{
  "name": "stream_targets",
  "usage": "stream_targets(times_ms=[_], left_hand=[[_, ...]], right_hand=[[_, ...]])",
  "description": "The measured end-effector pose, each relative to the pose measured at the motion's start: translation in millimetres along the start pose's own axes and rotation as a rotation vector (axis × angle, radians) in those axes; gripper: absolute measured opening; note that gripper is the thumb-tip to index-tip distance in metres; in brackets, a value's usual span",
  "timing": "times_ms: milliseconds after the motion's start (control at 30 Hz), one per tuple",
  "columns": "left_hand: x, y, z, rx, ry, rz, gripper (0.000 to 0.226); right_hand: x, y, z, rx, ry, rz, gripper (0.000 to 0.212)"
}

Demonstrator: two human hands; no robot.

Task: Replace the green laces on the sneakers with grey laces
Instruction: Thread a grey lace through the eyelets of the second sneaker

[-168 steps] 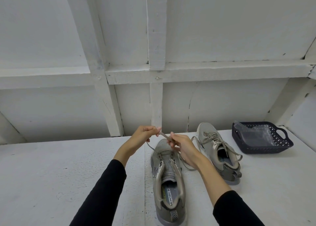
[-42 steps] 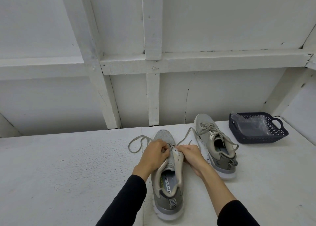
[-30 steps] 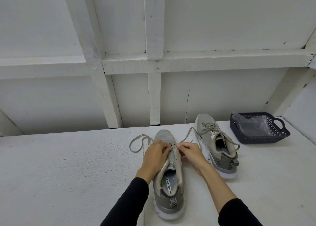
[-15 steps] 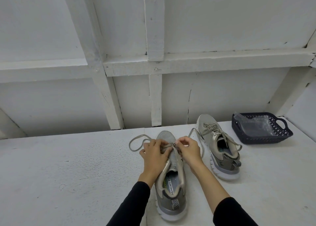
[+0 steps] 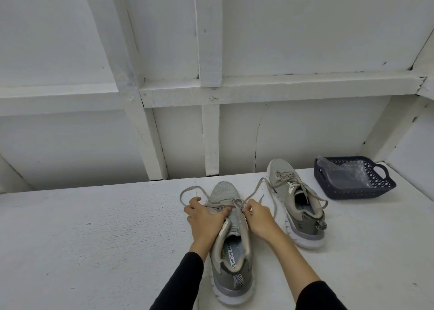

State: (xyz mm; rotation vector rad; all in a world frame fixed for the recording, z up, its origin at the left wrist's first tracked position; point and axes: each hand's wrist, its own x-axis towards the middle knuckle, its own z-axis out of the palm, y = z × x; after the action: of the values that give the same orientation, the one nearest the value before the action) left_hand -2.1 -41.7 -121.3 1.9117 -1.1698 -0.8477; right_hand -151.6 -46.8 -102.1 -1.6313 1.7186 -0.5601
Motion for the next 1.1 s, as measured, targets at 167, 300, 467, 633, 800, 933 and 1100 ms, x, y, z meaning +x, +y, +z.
stream_targets(times_ms=[167, 300, 467, 633, 800, 933, 1100], left_hand=[[2.5, -2.1, 0.3, -0.053, 0.028, 0.005, 0.082], [7.9, 0.8, -2.3, -0.094, 0.056, -0.013, 0.076], [32.3, 1.8, -11.3, -0.11, 0.074, 0.015, 0.072], [38.8, -1.4, -13.6, -0.083, 0.085, 0.019, 0.072], [37.7, -1.2, -13.7, -0.06, 0.097, 0.034, 0.069], [35.5, -0.6, -14.3, -0.146, 0.095, 0.143, 0.065], [33.1, 5.6, -15.3, -0.16, 0.103, 0.288, 0.06]], right_hand=[[1.2, -6.7, 14.2, 0.139, 0.048, -0.059, 0.026], [12.1, -13.5, 22.7, 0.218, 0.089, -0.101, 0.024], [27.7, -25.2, 31.1, 0.323, 0.137, -0.089, 0.018], [33.4, -28.0, 32.3, 0.398, 0.147, -0.049, 0.018], [22.2, -60.0, 3.1, 0.827, 0.236, -0.098, 0.016], [17.7, -83.4, -36.1, 1.027, 0.239, -0.246, 0.015], [20.3, -48.4, -25.2, 0.134, 0.207, -0.188, 0.012]])
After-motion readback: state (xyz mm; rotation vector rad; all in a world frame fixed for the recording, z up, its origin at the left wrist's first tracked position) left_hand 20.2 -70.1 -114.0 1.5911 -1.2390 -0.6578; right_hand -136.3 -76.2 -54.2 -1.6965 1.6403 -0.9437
